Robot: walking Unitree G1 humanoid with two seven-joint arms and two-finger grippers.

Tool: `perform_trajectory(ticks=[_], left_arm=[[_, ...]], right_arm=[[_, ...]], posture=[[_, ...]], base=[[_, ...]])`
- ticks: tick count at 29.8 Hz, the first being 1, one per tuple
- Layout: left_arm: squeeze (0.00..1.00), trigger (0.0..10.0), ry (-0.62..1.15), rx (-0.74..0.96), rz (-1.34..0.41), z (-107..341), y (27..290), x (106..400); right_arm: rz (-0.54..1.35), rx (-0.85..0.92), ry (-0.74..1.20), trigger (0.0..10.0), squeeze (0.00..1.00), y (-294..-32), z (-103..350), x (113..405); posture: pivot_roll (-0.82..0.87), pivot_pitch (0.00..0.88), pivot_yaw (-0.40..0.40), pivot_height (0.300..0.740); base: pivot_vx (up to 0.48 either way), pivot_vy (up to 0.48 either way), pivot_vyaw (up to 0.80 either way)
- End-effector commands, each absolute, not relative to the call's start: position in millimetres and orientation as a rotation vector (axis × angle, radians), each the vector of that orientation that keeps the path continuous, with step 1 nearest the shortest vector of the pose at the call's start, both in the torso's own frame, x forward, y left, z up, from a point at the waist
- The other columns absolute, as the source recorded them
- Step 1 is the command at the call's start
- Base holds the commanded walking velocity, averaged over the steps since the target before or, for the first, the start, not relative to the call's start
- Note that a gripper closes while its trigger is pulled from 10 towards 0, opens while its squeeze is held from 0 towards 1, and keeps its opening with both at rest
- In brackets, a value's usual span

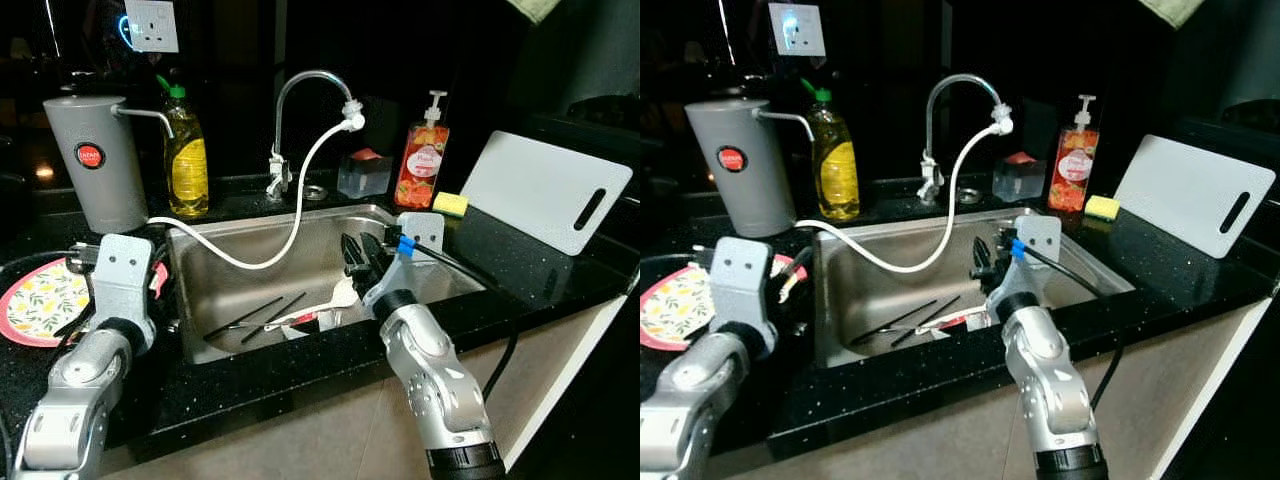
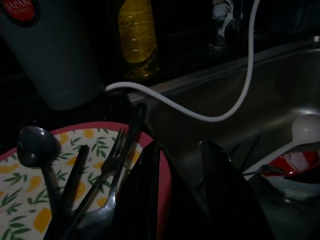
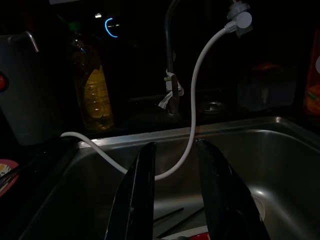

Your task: Kitchen organization

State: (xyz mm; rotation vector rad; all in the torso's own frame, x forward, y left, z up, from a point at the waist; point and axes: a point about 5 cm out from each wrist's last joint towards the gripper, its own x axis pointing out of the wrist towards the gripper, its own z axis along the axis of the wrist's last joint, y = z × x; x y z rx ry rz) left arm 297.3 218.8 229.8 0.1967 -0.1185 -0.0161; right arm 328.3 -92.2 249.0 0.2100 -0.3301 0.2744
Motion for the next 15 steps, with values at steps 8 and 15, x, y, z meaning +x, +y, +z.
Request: perform_trajectory(ticks=[8, 15], left_arm=[[0.00, 10.0, -0.018, 0.242, -0.097, 215, 225, 296], [0.00, 10.0, -0.039, 0.216, -0.033, 215, 228, 295]], right_arm=[[0.265, 0.202, -0.322, 10.0, 0.00, -95, 244, 329], [0.233, 0.193, -0.285, 10.0, 0.00, -103, 231, 327]], posture=[[-0.04, 0.007, -0.044, 0.740], [-0.04, 0.006, -0.059, 0.740]], base=[[0.000, 0.000, 0.00], [0.000, 0.000, 0.00]])
